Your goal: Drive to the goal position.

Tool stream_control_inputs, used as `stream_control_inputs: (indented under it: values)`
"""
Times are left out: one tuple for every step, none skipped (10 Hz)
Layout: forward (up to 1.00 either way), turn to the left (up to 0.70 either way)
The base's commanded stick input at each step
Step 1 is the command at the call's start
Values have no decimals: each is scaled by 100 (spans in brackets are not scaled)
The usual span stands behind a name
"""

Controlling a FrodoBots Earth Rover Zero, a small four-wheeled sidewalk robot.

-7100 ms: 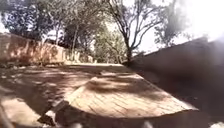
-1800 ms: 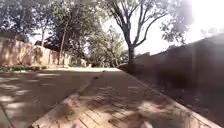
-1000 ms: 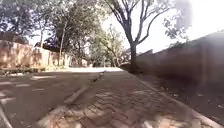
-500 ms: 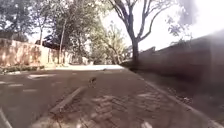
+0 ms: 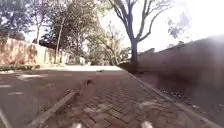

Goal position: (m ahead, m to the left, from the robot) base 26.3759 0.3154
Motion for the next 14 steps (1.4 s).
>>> stream_control_inputs:
  values:
    - [70, 0]
    - [70, 0]
    - [70, 0]
    - [70, 0]
    - [70, 0]
    - [70, 0]
    - [70, 0]
    - [70, 0]
    - [70, 0]
    - [70, 0]
    - [70, 0]
    - [70, 0]
    - [70, 0]
    - [70, 0]
